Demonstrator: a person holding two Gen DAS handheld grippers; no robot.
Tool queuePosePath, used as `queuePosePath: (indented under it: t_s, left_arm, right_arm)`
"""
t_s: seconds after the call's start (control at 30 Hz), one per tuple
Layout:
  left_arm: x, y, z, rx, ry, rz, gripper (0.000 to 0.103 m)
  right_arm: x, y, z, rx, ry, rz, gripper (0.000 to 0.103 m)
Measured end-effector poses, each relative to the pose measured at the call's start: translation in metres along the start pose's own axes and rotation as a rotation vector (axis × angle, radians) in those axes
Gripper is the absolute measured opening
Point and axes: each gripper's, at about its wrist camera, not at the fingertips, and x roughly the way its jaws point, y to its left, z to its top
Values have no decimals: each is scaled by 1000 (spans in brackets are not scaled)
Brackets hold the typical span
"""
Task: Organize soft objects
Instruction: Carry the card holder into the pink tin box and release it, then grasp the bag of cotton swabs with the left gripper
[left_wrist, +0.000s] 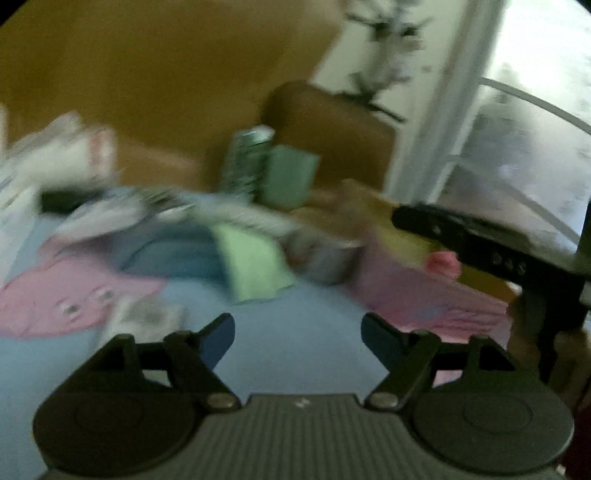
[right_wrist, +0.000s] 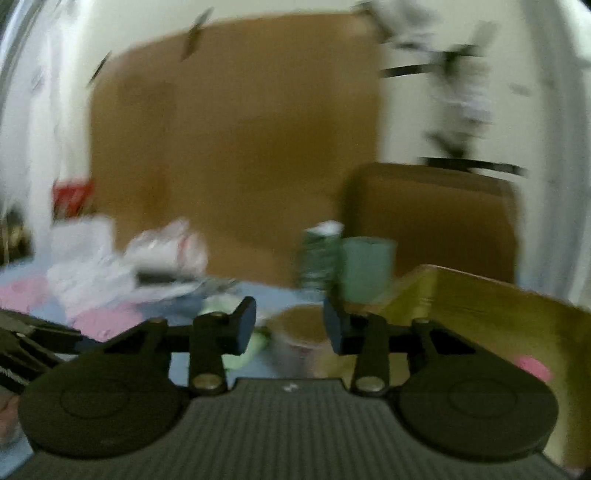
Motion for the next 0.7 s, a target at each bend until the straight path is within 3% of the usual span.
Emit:
queuePosePath:
  t_s: [0.1,0.23,0.33,0.4,0.43,0.57,0.7]
  left_arm:
    - [-2,17,-1,-21,-3,49,75]
    - [2,32,2,-35,-63,123,75]
    - [-1,49,5,-115,-93,97,76]
    - [-4,59,6,-157,-108,72,76]
    - [-6,63,7,-176,-119,53,79]
    - [-19,69,8,-198,-190,29,87]
    - [-26,69,9,-209,-221,42,93]
  right_arm:
    - [44,37,11,-157,86,28,40]
    - [100,55,18,-317,202,23,40]
    - [122,67,10,-405,248,-6,40]
    - [132,71,5,-458,254,-26,15]
    - [134,74,4,-489,255,-38,11]
    - [104,87,0,-529,180,-44,4]
    - [36,103,-19,-536,109,19,3]
